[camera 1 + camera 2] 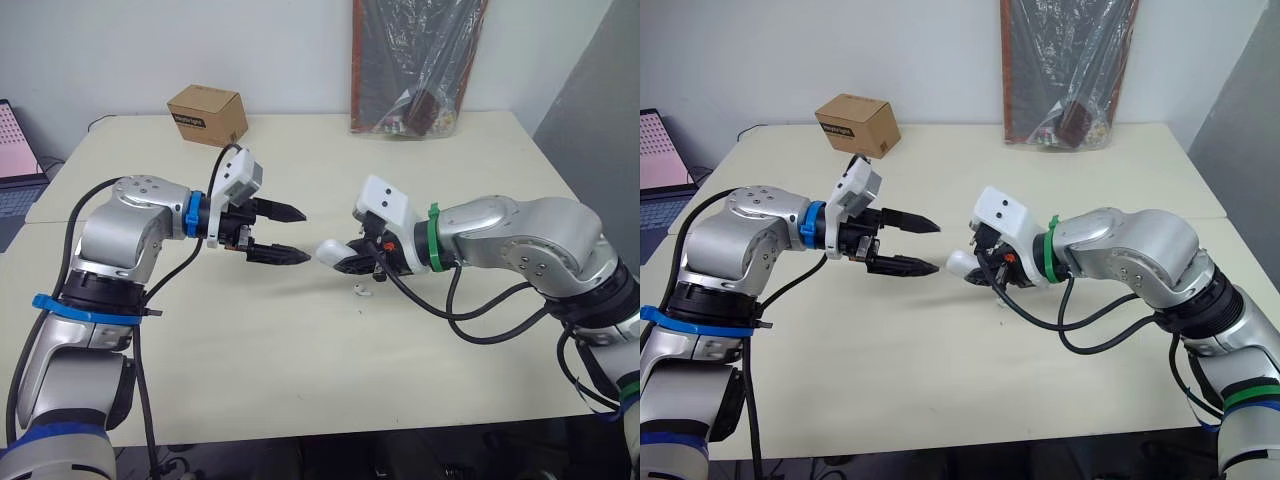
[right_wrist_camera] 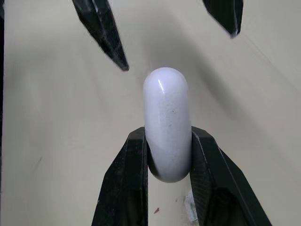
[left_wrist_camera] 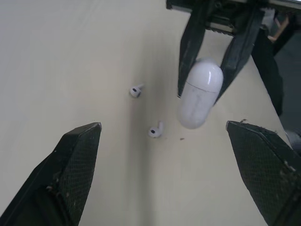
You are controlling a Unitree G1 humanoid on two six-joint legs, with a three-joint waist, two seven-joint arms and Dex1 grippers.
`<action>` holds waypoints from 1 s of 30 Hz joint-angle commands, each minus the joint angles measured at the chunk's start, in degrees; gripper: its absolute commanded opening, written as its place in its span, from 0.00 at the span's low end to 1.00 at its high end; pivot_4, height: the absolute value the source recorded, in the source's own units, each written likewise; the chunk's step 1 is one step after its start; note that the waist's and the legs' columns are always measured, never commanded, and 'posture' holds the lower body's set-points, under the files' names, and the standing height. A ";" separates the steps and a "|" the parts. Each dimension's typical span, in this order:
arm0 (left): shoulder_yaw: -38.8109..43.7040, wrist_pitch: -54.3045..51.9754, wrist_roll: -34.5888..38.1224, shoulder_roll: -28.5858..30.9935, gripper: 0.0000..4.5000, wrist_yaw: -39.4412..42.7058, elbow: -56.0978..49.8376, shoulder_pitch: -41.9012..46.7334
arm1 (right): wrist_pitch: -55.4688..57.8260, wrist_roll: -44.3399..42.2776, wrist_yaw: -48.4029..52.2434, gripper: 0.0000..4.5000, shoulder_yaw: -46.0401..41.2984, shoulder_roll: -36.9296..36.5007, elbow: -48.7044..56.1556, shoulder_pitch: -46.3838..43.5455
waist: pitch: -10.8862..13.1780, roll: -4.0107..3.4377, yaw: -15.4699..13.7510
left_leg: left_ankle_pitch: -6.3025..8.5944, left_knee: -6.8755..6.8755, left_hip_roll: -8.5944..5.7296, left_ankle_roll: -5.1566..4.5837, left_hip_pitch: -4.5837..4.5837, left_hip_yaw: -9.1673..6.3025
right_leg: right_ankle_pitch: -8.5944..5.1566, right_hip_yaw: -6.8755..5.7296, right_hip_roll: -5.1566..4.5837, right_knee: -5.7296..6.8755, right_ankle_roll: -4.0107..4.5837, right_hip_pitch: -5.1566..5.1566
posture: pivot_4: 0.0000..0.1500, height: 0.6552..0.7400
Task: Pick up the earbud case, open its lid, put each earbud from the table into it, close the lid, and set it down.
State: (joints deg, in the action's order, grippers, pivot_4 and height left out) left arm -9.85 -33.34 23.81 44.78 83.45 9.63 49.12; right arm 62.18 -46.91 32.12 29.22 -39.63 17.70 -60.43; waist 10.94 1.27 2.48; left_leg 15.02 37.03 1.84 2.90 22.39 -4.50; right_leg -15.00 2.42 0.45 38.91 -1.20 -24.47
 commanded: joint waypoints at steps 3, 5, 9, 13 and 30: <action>-0.44 1.19 -0.43 -0.59 0.65 1.48 -2.52 1.30 | -1.31 6.34 4.56 0.17 -0.99 2.61 1.44 -2.15 | 0.00 0.00 -0.04 | 0.00 0.02 0.00 0.00 0.02 0.00 | 0.01 0.00 -0.01 0.00 0.02 0.00 | 1.00 1.00; -0.68 1.39 -0.79 -0.89 0.51 1.49 -2.58 1.48 | -0.95 7.80 5.74 0.17 -1.45 3.50 1.25 -2.25 | 0.00 0.00 -0.06 | 0.00 0.03 -0.01 0.00 0.03 0.00 | 0.02 0.00 -0.02 0.00 0.04 0.00 | 1.00 1.00; -0.93 1.49 -1.03 -1.20 0.36 1.85 -2.83 1.62 | -0.43 10.30 7.57 0.17 -1.90 4.76 0.85 -2.35 | 0.00 0.00 -0.07 | 0.00 0.02 -0.01 0.00 0.03 -0.01 | 0.04 -0.02 -0.02 0.00 0.06 0.00 | 1.00 1.00; -1.26 1.91 -1.52 -1.28 0.36 2.50 -3.19 1.48 | -0.17 12.34 8.95 0.17 -2.19 5.75 0.29 -2.32 | 0.00 0.00 -0.05 | 0.00 0.03 -0.01 0.00 0.03 -0.01 | 0.04 -0.02 -0.02 0.02 0.08 -0.01 | 1.00 1.00; -2.30 1.55 -1.88 -1.50 0.18 6.12 -5.11 1.07 | 0.74 16.69 14.15 0.17 -2.13 7.97 1.00 -2.04 | 0.00 0.00 0.06 | 0.00 0.05 -0.01 0.00 0.03 -0.02 | 0.05 -0.02 -0.02 0.06 0.09 -0.01 | 1.00 1.00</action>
State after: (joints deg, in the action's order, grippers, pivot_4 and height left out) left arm -11.88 -31.87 20.53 43.57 88.33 7.09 49.18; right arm 64.22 -30.45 45.84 28.02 -32.57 16.61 -61.58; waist 10.94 1.27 2.53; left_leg 15.02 37.09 1.82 2.90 22.41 -4.51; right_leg -14.95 2.40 0.42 38.97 -1.11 -24.47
